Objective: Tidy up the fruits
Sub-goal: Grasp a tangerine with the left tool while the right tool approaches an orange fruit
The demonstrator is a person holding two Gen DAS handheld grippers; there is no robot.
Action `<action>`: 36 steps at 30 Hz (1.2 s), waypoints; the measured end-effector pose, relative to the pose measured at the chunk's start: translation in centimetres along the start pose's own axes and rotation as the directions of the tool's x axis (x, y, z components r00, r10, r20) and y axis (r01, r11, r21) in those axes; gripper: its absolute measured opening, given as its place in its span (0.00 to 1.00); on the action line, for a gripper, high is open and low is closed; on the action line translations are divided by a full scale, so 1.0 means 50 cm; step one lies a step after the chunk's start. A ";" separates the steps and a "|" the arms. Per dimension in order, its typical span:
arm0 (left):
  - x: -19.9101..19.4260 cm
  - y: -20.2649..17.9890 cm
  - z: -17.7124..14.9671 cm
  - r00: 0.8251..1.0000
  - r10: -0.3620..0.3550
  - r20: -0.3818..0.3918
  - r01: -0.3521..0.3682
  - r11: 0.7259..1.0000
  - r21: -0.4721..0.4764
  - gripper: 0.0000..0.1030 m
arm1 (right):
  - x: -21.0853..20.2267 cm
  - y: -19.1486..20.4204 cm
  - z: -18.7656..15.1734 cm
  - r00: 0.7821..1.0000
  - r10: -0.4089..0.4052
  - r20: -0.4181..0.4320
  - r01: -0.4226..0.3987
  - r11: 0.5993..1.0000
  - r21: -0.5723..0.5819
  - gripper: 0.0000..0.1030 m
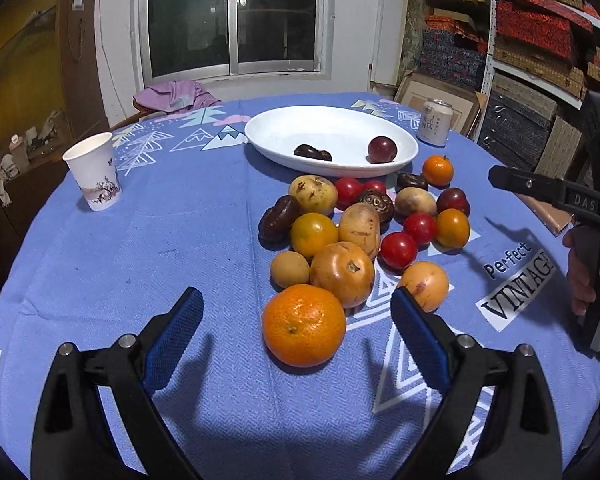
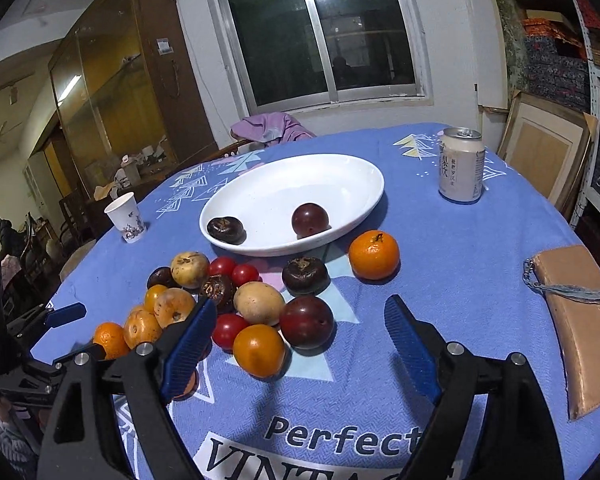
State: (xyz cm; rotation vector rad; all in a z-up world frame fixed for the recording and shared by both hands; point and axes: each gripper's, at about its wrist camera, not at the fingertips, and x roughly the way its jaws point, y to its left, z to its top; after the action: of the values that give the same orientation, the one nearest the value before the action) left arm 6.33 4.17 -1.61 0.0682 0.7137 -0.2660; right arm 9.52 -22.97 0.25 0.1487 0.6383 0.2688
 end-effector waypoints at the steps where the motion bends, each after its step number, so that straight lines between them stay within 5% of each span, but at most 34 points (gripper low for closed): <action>1: 0.003 0.000 0.000 1.000 -0.006 -0.005 0.006 1.000 0.001 0.90 | 0.002 -0.001 -0.001 1.000 -0.001 -0.007 0.001 1.000 0.002 0.84; 7: 0.009 -0.015 -0.001 1.000 -0.022 -0.007 0.022 0.999 0.035 0.76 | 0.010 -0.004 -0.003 1.000 -0.004 -0.026 0.004 1.000 0.007 0.85; 10: 0.034 -0.022 -0.002 0.998 -0.036 -0.056 0.039 0.998 0.050 0.59 | 0.015 -0.003 -0.003 0.999 -0.006 -0.036 0.006 1.000 0.002 0.85; 24: 0.040 0.003 -0.011 0.994 -0.055 -0.098 0.054 0.998 -0.011 0.56 | 0.017 0.014 -0.008 0.999 0.020 -0.039 -0.021 0.999 -0.027 0.85; 30: 0.032 0.005 -0.011 0.995 -0.048 -0.084 0.047 0.999 -0.017 0.45 | 0.017 0.029 -0.013 0.998 0.044 -0.040 -0.046 0.997 -0.058 0.85; 34: 0.011 0.031 -0.002 0.999 -0.003 -0.034 0.001 0.998 -0.061 0.45 | 0.009 0.083 -0.029 0.993 0.112 -0.044 -0.118 0.980 -0.160 0.84; 36: 0.009 0.042 0.001 1.000 0.000 -0.027 -0.002 0.996 -0.087 0.45 | 0.011 0.130 -0.048 0.990 0.127 -0.066 -0.140 0.957 -0.253 0.76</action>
State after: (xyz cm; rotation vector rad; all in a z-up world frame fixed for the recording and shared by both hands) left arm 7.22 6.10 -1.93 -0.0105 0.7512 -0.2329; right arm 7.19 -16.47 -0.55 -0.0655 0.6373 0.4842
